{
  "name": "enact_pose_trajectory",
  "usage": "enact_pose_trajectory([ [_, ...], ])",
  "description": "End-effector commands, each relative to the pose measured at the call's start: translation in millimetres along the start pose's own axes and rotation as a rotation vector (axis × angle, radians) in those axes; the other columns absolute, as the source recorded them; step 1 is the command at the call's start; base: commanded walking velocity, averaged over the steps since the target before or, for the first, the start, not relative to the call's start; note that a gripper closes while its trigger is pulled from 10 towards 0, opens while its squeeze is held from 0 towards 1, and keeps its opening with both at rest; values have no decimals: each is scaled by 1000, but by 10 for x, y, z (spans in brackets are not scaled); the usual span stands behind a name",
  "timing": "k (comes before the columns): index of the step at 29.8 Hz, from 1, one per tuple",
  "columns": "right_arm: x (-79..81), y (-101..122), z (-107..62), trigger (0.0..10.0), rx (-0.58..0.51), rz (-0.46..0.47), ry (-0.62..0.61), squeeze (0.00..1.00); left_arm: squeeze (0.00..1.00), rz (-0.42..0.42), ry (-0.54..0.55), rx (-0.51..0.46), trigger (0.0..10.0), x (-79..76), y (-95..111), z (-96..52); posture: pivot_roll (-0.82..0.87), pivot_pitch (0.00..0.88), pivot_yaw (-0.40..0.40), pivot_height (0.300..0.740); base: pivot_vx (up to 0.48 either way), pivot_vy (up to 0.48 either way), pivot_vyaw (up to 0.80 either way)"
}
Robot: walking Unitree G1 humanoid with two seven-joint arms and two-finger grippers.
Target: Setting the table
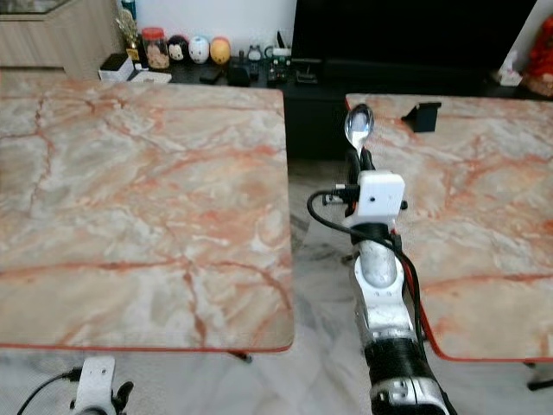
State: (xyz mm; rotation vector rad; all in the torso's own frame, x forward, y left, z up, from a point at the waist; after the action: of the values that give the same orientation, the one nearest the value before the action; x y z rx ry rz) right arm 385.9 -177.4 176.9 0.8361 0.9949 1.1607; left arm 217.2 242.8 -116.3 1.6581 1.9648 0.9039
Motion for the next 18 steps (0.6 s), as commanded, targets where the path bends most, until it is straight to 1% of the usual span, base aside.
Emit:
enact_pose_trajectory([
  [1, 30, 123, 56, 10000, -39, 18, 0, 0, 0, 0, 8, 10, 10000, 23, -34, -8, -9, 0, -53, 740, 0, -270, 0],
  [10, 97, 150, 59, 10000, -47, 32, 4, 0, 0, 16, -1, 12, 10000, 28, -30, -6, -24, 0, -35, 740, 0, -273, 0],
  [18, 43, 150, 51, 10000, -51, 24, -10, 0, 0, 32, -6, 5, 10000, 44, 30, 13, -32, 0, -21, 740, 0, -275, 0],
])
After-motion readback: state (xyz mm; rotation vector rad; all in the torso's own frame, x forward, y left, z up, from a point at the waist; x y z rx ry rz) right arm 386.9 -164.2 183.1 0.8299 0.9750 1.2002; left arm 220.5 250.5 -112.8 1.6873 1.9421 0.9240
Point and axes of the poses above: a point about 5 cm out from each wrist's last joint towards the gripper, its own z axis pointing out of the wrist towards the gripper, its own y axis along the axis of the wrist's last joint, x = y × z, the point moved 6 cm from there along z, pointing out of the wrist towards the gripper, and after that the axes turned 6 degrees about -z, right-handed, at the moved point
